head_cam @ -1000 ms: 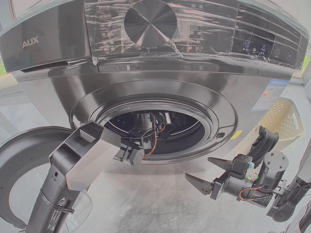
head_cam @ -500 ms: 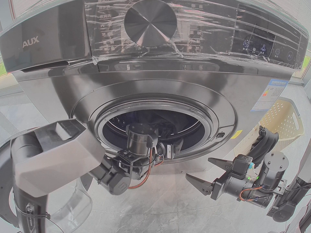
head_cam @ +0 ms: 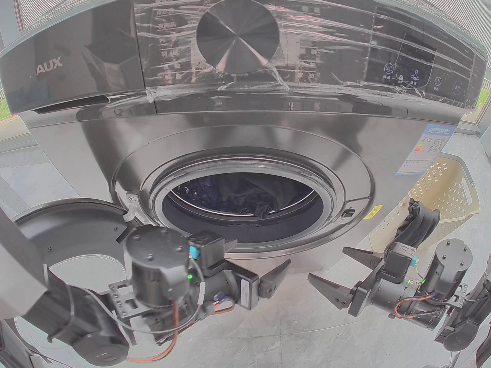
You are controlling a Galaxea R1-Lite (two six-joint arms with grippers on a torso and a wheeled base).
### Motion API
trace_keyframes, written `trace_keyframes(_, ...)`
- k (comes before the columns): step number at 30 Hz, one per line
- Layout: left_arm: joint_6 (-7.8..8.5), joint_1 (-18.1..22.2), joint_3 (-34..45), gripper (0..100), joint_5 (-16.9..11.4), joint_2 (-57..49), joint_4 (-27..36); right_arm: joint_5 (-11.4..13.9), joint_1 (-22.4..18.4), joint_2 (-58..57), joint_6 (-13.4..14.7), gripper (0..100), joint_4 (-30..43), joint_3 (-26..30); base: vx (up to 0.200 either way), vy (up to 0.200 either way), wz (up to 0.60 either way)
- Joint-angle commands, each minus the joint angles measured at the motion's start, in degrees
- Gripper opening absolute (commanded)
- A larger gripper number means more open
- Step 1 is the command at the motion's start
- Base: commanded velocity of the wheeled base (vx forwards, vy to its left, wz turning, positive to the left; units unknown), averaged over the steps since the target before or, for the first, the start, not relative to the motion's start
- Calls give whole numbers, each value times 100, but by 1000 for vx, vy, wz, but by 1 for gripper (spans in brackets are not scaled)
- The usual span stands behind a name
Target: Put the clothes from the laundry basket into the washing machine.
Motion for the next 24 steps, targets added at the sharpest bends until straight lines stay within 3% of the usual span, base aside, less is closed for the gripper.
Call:
trace_keyframes(1,12,-358,1131,100,30,-1611,-106,-72,-29,-700,-14,100,27,303,0,0,0)
trace_keyframes(9,12,-217,1782,100,56,-2639,-97,-116,-337,-1289,-58,100,98,628,0,0,0)
trace_keyframes(14,285,29,2028,100,65,-2956,-88,-186,-592,-1755,-67,100,423,628,-160,0,0)
trace_keyframes(17,531,328,2283,100,65,-3307,-88,-213,-706,-2353,-181,100,968,628,-200,0,0)
trace_keyframes(24,619,846,2696,100,74,-4134,-9,-476,-1154,-3785,-225,100,2515,628,-200,0,0)
